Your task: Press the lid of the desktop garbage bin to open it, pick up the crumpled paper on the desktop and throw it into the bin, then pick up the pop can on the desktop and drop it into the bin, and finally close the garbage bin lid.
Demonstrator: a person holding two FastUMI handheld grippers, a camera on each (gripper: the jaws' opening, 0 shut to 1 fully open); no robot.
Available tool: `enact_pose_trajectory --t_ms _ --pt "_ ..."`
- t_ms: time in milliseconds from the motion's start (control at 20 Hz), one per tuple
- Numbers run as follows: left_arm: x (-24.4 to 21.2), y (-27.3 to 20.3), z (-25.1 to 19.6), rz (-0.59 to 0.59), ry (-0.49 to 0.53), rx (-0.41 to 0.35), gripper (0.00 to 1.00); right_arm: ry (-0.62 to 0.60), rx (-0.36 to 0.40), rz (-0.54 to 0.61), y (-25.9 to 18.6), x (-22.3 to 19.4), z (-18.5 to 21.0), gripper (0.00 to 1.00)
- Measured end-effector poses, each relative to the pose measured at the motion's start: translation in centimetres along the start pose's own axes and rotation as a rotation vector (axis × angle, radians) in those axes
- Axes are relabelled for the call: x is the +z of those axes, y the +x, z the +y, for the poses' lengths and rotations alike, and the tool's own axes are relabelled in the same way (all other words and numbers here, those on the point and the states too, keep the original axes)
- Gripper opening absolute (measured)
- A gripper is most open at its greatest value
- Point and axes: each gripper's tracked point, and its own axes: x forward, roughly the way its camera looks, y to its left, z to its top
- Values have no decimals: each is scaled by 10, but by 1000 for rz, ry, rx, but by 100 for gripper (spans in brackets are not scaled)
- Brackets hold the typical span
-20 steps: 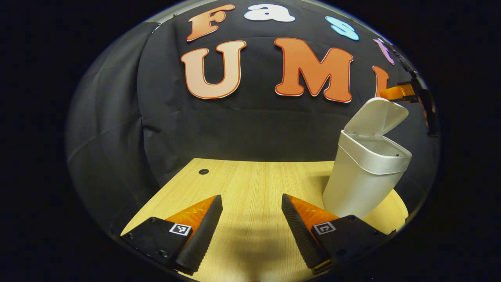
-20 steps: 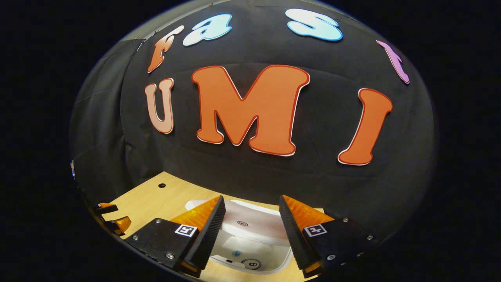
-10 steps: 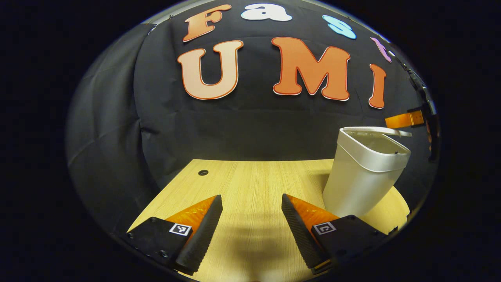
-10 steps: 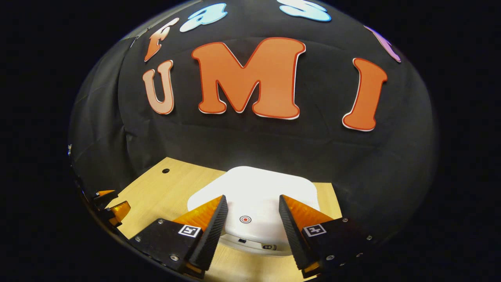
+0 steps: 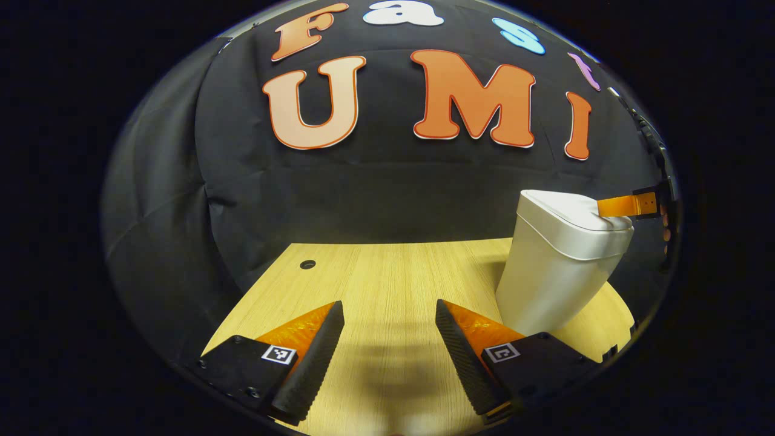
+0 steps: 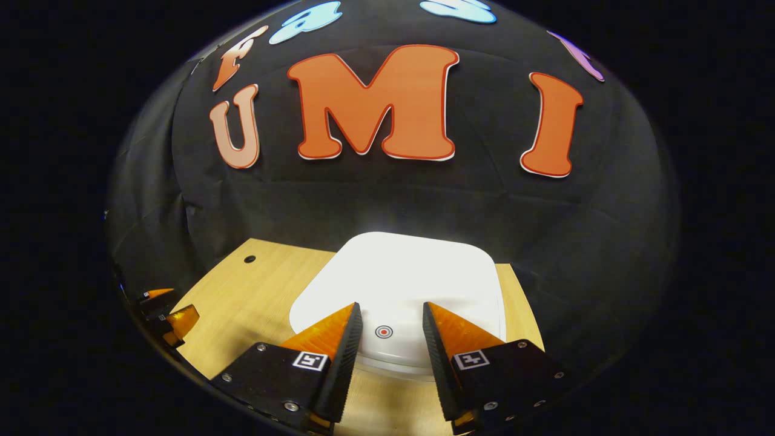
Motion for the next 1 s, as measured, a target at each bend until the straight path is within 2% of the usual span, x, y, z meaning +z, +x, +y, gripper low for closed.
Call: enact_pose_trajectory --t_ms 50,250,300,350,500,600,700,750,800,900,1000 --pt "2 -1 -2 -3 3 -5 94 4 -3 -9 0 1 1 59" --pt "4 -3 -4 -7 30 -17 97 29 5 30 0 -5 4 49" --pt "5 -4 -3 -9 38 -14 100 36 6 41 2 -8 4 48" --pt "7 -5 -2 -11 42 -13 97 36 7 46 2 -9 4 46" --pt "19 -11 -1 -32 31 -17 97 4 -1 36 1 -6 5 42" --pt "30 -14 2 -57 20 -24 97 -23 -16 21 0 -3 5 41" --pt "45 -16 9 -91 34 -35 97 3 -50 12 -3 -4 6 41" --pt "48 -16 11 -98 46 -45 100 17 -75 -3 -5 -3 6 42" --pt "51 -17 13 -105 61 -60 97 26 -98 -22 -6 -2 8 43" --pt "62 -22 24 -135 80 -64 97 40 -123 -49 -12 -1 15 43" --pt "72 -27 40 -165 68 -57 97 47 -129 -90 -22 7 27 49"
